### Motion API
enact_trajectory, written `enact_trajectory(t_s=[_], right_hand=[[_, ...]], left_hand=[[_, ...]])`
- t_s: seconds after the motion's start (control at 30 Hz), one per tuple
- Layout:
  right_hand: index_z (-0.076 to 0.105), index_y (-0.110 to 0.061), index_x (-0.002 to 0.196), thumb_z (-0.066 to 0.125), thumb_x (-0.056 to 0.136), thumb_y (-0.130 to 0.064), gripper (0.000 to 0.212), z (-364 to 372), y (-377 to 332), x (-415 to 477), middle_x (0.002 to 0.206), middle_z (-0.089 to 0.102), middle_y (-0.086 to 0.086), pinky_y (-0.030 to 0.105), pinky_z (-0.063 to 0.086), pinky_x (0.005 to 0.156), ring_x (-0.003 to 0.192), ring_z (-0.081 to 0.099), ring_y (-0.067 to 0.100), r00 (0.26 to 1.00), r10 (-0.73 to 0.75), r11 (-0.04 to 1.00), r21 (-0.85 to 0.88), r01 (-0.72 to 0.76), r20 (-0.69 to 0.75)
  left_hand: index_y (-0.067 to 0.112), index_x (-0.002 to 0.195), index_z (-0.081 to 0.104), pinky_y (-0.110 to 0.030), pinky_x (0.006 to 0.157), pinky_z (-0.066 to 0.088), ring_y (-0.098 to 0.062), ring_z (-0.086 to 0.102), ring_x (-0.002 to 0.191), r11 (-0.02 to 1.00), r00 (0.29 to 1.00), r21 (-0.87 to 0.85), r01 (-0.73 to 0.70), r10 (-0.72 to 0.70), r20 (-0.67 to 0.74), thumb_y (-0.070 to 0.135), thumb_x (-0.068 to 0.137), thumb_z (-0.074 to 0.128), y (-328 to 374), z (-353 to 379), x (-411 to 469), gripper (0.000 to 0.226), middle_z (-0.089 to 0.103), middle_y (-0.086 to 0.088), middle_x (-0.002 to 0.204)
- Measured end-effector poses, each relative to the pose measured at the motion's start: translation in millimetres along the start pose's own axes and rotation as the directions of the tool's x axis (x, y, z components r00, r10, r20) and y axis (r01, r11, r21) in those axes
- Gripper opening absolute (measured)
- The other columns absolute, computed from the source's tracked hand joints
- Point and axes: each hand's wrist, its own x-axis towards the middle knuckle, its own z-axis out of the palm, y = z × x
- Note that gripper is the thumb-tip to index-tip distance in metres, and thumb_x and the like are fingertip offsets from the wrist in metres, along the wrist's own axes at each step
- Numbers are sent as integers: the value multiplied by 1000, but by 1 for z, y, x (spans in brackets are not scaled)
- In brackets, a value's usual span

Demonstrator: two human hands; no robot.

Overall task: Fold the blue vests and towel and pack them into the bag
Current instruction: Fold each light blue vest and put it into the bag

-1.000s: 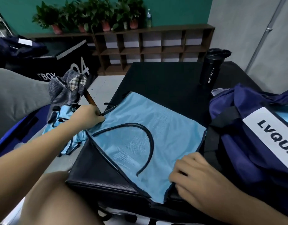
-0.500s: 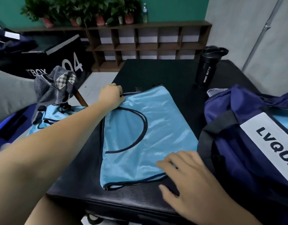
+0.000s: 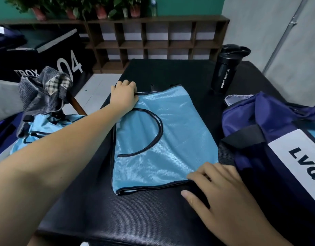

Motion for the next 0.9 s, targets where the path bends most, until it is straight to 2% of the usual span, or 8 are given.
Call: enact_trajectory(t_s=[0.1, 0.23, 0.37, 0.53, 0.63, 0.73, 0.8, 0.9], right_hand=[[71, -29, 108, 56, 100, -53, 29, 3, -3, 1, 100, 55, -11, 42, 45, 90, 91, 59, 19, 1000, 9, 1000, 10, -9, -13], [69, -29, 109, 56, 101, -48, 24, 5, -3, 3, 101, 54, -12, 42, 44, 90, 92, 58, 18, 1000, 9, 1000, 5, -9, -16], [68, -31, 112, 57, 101, -50, 24, 4, -3, 4, 102, 54, -13, 40, 42, 92, 95, 57, 17, 999, 36, 999, 16, -36, -7], [68, -31, 111, 53, 103, -52, 27, 5, -3, 4, 102, 55, -14, 40, 43, 91, 93, 57, 17, 998, 59, 998, 19, -59, -4], [68, -28, 109, 53, 103, -48, 26, 5, -1, 6, 98, 54, -12, 39, 44, 88, 92, 56, 19, 996, 84, 996, 43, -84, -5], [69, -28, 107, 51, 104, -46, 25, 7, -1, 6, 97, 54, -12, 37, 43, 87, 90, 55, 19, 995, 98, 994, 54, -97, -17], [69, -26, 108, 52, 104, -46, 26, 5, -2, 5, 100, 56, -11, 39, 43, 87, 92, 57, 20, 992, 117, 991, 67, -114, -39], [72, -22, 110, 62, 102, -41, 23, -1, -14, 2, 108, 60, -6, 41, 46, 91, 97, 59, 21, 989, 84, 993, 89, -74, -123]], left_hand=[[23, 121, 57, -47, 98, 37, -32, 50, 114, 996, 999, -83, -38, 36, -25, 26, 92, 63, 15, -17, -15, 29, 57, -3, 119], [28, 110, 62, -45, 95, 41, -25, 52, 106, 963, 989, -232, -139, 145, 11, 30, 92, 66, 39, -53, -64, 19, 60, 8, 109], [31, 97, 66, -39, 89, 51, -14, 59, 97, 852, 956, -475, -220, 286, 71, 28, 91, 74, 66, -91, -132, 10, 68, 12, 96], [29, 88, 66, -30, 81, 51, -5, 61, 86, 723, 863, -606, -330, 492, 117, 21, 85, 74, 99, -116, -203, 12, 64, 13, 87], [32, 92, 64, -33, 79, 52, -4, 55, 84, 713, 806, -581, -393, 571, 155, 37, 88, 70, 108, -117, -236, 9, 57, 13, 88], [35, 99, 59, -37, 81, 52, -10, 56, 90, 749, 783, -487, -450, 593, 188, 53, 87, 63, 107, -109, -259, 22, 53, 13, 93], [35, 102, 57, -37, 80, 51, -14, 58, 92, 775, 789, -437, -456, 579, 204, 55, 85, 60, 104, -104, -267, 26, 53, 12, 96], [29, 98, 56, -34, 69, 48, -19, 57, 84, 788, 808, -372, -490, 571, 144, 46, 85, 59, 104, -98, -273, 21, 51, 9, 92]])
